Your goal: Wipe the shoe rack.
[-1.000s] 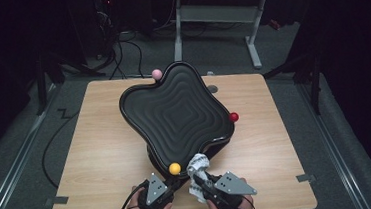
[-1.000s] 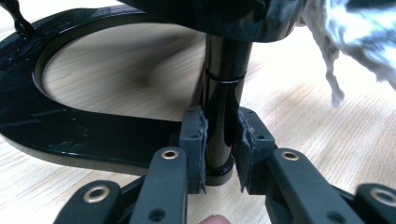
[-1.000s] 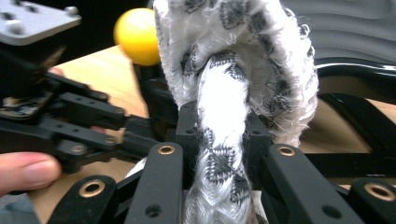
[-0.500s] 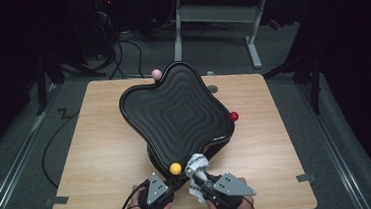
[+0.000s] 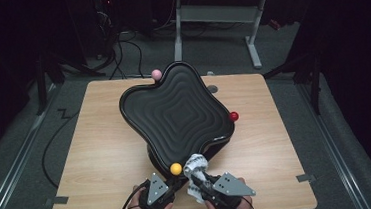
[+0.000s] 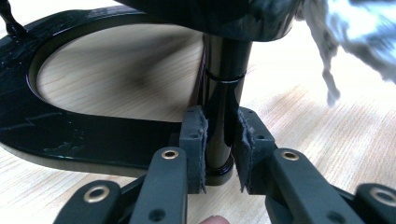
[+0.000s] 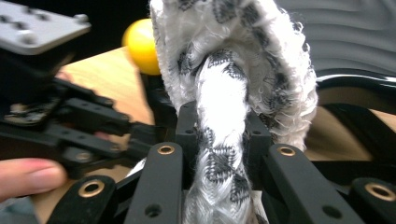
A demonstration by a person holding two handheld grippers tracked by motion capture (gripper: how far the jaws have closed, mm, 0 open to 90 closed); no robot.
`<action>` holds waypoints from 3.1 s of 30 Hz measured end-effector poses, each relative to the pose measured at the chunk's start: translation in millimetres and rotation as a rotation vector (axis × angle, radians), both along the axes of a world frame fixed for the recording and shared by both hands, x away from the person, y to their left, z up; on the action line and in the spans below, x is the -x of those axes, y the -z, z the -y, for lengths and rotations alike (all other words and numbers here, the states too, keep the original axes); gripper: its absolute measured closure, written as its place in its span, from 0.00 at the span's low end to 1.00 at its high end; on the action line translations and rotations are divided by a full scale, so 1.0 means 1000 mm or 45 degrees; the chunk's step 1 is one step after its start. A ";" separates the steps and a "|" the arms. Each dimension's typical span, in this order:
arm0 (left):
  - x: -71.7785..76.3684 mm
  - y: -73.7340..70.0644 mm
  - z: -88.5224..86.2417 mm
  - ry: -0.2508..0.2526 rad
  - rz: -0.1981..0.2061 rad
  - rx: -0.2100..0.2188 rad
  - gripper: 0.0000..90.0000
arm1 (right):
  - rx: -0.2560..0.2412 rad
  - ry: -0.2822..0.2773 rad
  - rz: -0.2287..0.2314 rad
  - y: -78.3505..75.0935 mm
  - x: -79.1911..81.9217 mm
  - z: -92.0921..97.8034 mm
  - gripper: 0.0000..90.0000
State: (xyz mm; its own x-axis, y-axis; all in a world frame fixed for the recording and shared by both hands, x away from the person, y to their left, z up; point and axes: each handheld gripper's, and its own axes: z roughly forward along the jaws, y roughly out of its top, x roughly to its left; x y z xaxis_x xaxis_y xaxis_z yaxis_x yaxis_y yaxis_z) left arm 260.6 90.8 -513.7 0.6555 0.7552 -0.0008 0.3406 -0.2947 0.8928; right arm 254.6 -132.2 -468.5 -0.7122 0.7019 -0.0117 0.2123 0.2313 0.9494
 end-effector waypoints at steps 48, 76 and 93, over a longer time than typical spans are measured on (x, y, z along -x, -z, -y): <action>0.000 0.001 -0.003 0.035 -0.004 -0.021 0.83 | 0.095 0.344 0.087 -0.030 -0.115 0.085 0.84; 0.001 0.002 0.008 0.042 0.002 -0.026 0.83 | -0.010 -0.092 -0.068 -0.028 -0.035 -0.006 0.85; 0.001 0.002 0.006 0.061 -0.001 -0.036 0.83 | -0.019 0.123 0.006 -0.024 -0.068 0.018 0.85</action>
State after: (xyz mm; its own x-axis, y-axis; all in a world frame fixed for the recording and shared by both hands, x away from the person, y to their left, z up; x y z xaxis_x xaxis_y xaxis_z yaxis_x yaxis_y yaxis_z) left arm 259.4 84.9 -515.2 0.6912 0.7224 0.0194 0.3259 -0.3356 0.8838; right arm 322.5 -150.7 -444.1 -0.6413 0.7673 -0.0038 0.2286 0.1958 0.9536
